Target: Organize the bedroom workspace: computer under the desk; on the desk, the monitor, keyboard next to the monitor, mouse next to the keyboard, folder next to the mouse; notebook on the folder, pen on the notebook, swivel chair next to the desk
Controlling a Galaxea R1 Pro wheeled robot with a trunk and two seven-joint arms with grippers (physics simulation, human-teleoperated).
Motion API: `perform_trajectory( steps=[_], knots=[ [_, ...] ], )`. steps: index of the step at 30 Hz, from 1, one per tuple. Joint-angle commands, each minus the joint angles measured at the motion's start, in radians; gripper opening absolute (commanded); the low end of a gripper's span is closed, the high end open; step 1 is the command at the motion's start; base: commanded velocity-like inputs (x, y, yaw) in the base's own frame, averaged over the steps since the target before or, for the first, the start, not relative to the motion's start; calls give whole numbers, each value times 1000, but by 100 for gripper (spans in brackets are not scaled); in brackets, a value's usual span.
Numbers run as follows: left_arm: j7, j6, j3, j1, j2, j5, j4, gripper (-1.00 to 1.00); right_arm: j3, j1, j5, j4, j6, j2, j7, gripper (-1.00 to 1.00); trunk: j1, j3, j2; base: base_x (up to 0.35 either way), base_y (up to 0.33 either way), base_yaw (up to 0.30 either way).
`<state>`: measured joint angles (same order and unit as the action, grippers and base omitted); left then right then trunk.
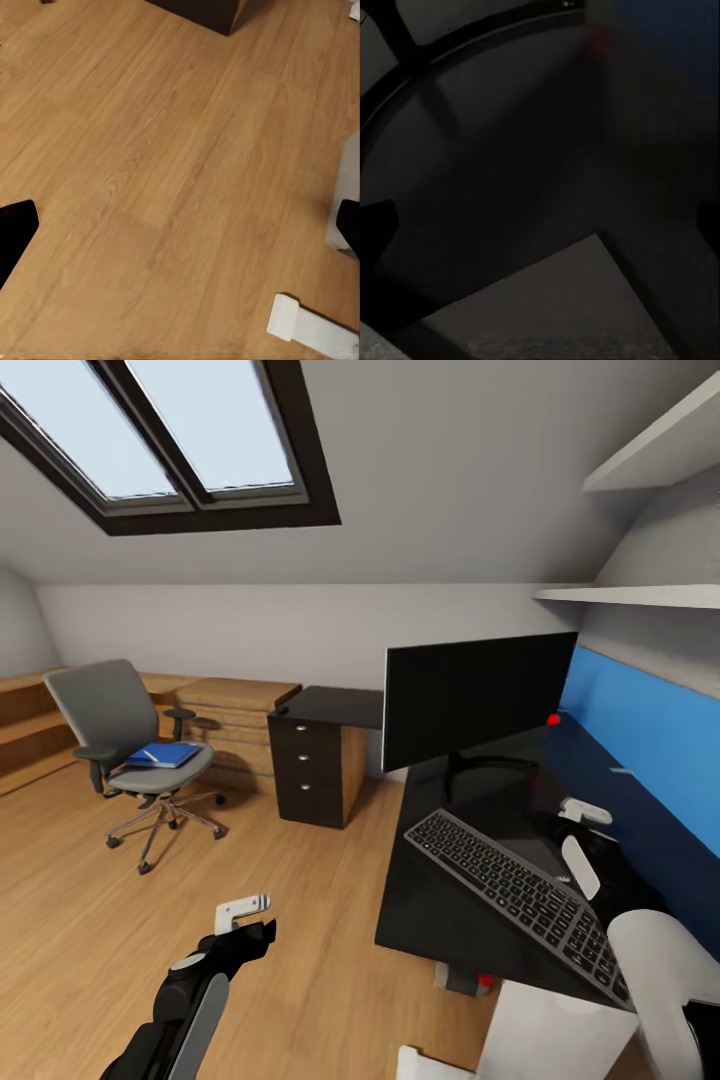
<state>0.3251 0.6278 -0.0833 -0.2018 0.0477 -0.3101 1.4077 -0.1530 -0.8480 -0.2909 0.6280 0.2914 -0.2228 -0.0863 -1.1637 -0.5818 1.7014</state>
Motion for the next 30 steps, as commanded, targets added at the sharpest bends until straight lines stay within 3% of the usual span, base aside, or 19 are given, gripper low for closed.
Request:
perform_trajectory(
  steps=[1, 3, 10, 30],
  knots=[
    [9, 3, -1, -1, 0, -11, 1, 100, 1, 0, -10, 2, 10, -3, -6, 100, 1, -1, 1, -336, 0, 0],
    [9, 3, -1, -1, 0, -11, 1, 100, 1, 0, -7, 2, 22, -8, -6, 100, 1, -1, 1, -336, 0, 0],
    [9, 3, -1, -1, 0, -10, 2, 100, 1, 0, 67, 2, 73, -21, -6, 100, 1, -1, 1, -289, -8, 0],
    [6, 2, -1, -1, 0, -10, 13, 100, 3, 0, 101, -7, 122, -41, -5, 100, 1, -1, 1, -31, -17, 0]
  ],
)
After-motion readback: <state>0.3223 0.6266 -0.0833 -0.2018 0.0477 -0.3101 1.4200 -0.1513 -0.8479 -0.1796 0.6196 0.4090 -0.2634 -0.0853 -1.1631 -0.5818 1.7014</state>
